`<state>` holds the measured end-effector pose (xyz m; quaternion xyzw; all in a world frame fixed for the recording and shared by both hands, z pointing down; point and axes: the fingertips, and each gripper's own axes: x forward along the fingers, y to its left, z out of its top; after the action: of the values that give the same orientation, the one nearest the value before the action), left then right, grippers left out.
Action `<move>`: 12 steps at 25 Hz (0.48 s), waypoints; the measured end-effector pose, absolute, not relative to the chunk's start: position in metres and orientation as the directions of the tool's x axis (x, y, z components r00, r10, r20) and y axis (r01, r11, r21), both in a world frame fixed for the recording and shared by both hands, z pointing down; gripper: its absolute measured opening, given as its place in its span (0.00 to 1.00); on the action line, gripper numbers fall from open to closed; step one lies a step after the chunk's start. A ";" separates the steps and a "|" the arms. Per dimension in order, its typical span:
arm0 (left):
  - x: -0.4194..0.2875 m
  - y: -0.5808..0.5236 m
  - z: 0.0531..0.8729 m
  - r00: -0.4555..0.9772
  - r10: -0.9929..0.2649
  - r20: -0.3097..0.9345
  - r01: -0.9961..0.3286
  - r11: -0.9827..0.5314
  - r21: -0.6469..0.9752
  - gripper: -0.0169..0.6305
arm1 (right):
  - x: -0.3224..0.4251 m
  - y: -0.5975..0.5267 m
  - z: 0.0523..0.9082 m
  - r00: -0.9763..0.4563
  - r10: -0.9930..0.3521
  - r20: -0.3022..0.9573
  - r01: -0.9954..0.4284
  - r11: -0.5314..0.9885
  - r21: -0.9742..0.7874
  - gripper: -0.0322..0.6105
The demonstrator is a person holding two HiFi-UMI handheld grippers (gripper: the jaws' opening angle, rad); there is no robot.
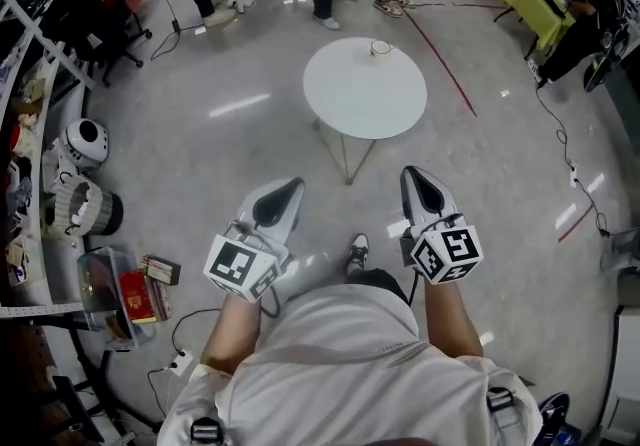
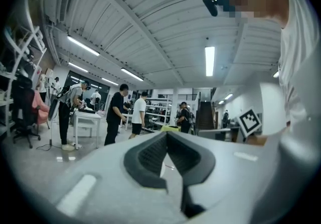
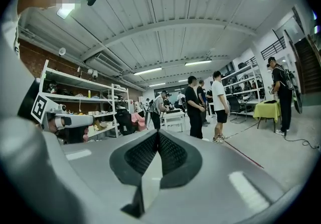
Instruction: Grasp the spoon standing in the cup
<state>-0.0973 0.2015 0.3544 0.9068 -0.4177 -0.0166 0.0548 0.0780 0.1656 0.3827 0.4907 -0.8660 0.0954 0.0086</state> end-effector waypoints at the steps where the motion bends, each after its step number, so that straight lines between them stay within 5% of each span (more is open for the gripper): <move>1: -0.090 0.188 0.352 0.650 -0.759 0.017 -0.756 -0.645 0.108 0.03 | 0.084 0.151 0.381 -0.523 -0.845 0.106 -0.848 0.505 -0.160 0.06; 12: 0.015 0.034 0.348 0.638 -0.769 0.043 -0.769 -0.633 0.093 0.03 | 0.192 -0.013 0.379 -0.536 -0.839 0.094 -0.836 0.512 -0.195 0.06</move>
<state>0.0153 0.0342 0.3479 0.9036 -0.4253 -0.0002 0.0512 0.1923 -0.0132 0.3794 0.4818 -0.8695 0.1086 -0.0063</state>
